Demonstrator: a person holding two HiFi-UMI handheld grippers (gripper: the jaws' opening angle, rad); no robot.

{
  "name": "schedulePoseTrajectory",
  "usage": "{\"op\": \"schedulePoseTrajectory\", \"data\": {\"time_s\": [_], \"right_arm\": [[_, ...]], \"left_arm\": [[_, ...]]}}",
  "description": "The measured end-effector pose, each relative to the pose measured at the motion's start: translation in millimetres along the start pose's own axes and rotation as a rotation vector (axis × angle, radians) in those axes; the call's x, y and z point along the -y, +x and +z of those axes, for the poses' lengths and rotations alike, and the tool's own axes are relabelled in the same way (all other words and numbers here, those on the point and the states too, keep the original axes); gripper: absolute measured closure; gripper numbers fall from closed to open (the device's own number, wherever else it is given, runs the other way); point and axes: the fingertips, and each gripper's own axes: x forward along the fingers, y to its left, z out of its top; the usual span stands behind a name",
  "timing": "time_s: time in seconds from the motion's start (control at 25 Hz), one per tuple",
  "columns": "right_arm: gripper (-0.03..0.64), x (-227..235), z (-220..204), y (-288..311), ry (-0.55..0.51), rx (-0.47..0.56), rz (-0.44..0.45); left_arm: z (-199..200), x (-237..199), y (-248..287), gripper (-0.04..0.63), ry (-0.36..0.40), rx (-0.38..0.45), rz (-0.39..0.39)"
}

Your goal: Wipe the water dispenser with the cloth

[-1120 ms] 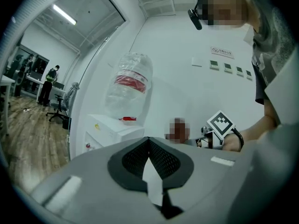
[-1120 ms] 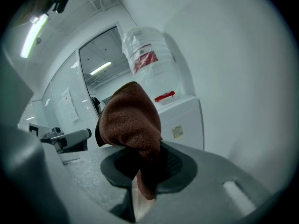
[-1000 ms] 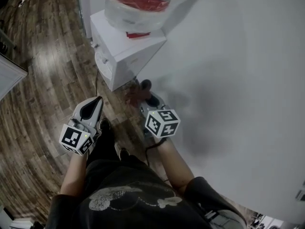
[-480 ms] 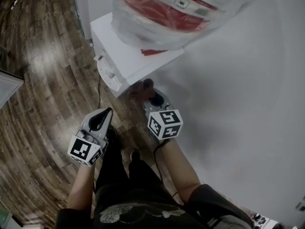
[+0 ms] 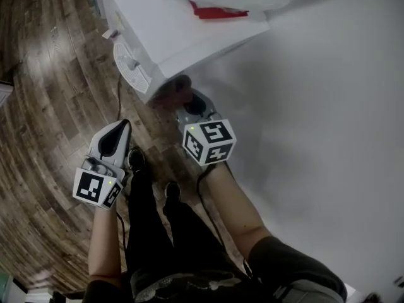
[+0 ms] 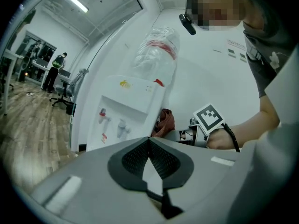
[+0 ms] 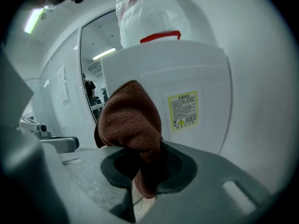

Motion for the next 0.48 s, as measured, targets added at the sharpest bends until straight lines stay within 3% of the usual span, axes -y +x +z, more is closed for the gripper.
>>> {"op": "schedulePoseTrajectory", "data": {"time_s": [0.48], "right_arm": [[0.561,40,-168,87,0.032,-0.047,0.013]], "left_arm": [[-156,-60,30,0.589,0.026,-0.046,-0.022]]}}
